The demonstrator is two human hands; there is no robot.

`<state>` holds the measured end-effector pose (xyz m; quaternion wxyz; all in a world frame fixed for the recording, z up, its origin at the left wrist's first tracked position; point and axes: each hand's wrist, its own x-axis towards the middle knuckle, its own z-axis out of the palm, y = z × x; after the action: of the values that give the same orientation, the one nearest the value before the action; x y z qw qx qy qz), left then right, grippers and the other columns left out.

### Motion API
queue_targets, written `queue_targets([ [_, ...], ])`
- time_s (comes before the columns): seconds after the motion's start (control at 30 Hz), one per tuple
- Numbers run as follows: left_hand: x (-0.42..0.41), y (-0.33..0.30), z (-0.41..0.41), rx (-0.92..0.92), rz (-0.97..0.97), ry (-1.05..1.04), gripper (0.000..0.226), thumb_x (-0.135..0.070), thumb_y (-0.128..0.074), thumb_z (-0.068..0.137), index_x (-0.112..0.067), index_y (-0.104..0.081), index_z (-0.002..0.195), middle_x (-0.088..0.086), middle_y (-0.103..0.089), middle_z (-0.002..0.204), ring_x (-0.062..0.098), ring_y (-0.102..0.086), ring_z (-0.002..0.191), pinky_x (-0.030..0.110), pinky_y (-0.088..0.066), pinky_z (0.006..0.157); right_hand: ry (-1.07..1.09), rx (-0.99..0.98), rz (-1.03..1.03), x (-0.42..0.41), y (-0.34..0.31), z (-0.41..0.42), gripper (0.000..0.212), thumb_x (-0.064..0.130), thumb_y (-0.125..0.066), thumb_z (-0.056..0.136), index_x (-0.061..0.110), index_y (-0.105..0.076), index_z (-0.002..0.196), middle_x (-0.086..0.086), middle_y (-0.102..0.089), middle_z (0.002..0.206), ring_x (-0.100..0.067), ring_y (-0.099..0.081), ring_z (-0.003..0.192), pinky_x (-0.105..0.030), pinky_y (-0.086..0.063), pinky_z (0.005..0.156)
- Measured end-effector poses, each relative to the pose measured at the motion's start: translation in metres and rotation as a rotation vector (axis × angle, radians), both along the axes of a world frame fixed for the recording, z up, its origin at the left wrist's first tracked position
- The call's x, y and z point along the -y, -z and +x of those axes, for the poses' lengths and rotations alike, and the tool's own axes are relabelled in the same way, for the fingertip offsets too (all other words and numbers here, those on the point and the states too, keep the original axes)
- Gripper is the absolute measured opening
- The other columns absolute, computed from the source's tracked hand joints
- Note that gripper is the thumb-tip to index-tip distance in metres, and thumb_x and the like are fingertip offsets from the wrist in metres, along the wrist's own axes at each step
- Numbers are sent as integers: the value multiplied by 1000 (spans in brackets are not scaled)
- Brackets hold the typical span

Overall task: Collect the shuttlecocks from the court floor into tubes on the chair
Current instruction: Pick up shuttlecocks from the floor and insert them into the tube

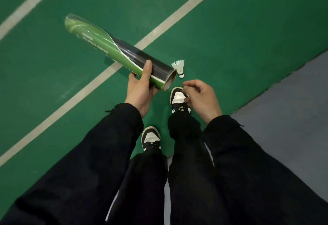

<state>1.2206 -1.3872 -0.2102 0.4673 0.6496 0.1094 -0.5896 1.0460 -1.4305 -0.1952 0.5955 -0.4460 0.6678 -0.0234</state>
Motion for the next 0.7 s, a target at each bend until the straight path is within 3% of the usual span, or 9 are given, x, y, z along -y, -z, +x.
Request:
queue_targets([
  [0.1,13,44,1,-9,2,9,55,-37,-64,100,-9,-44,143,4,-77,115,19,-75,105,45,-59,96,-86,-46,-44,15,56,4,19,24,-59,98,25,-70,114,12,-69,109,-14,-69,100,-36,-57,93],
  [0.17,19,43,2,-16,-21,-14,55,-38,-63,100,-8,-45,143,1,-80,106,18,-76,102,41,-60,93,-180,-98,-63,16,68,7,26,24,-57,99,24,-68,123,13,-67,119,-10,-64,109,-34,-52,100],
  [0.23,58,121,27,46,-39,28,56,-39,-64,100,-7,-46,142,2,-80,105,19,-76,102,40,-61,91,-278,-143,-180,55,161,33,34,23,-56,99,23,-62,133,5,-66,131,-9,-63,99,-33,-50,96],
  [0.27,57,125,29,43,-30,38,55,-39,-64,99,-6,-47,141,3,-80,106,20,-76,103,40,-61,91,-337,-153,-228,56,170,31,39,23,-55,99,22,-59,138,1,-64,137,-11,-64,96,-34,-50,94],
  [0.37,63,130,30,-6,-55,50,54,-38,-64,99,-7,-49,139,2,-80,102,20,-76,102,39,-62,89,-633,-289,-376,61,201,26,57,16,-53,97,23,-40,152,-5,-43,158,-26,-62,120,-47,-50,103],
  [0.47,69,142,36,2,-71,45,55,-38,-65,98,-9,-48,141,3,-79,106,21,-76,103,37,-62,86,-811,-406,-381,68,233,22,59,6,-51,95,20,-38,150,-12,-51,144,-31,-66,99,-49,-57,86],
  [0.53,75,136,42,2,-72,22,54,-38,-65,98,-10,-48,142,4,-79,110,20,-76,103,36,-63,84,-730,-436,-407,77,230,21,35,8,-50,99,11,-54,133,-11,-64,119,-29,-65,93,-45,-55,84],
  [0.6,73,117,42,-8,-61,1,51,-36,-63,99,-10,-48,140,3,-80,105,19,-76,100,35,-63,83,-475,-346,-427,79,199,16,22,16,-55,100,6,-67,115,-8,-65,102,-27,-64,91,-41,-53,83],
  [0.7,69,66,39,-29,-43,-43,52,-36,-62,101,-7,-49,142,5,-80,105,18,-77,99,38,-63,85,-108,-108,-479,78,104,17,17,18,-65,98,11,-72,112,0,-65,97,-12,-62,85,-25,-53,80],
])
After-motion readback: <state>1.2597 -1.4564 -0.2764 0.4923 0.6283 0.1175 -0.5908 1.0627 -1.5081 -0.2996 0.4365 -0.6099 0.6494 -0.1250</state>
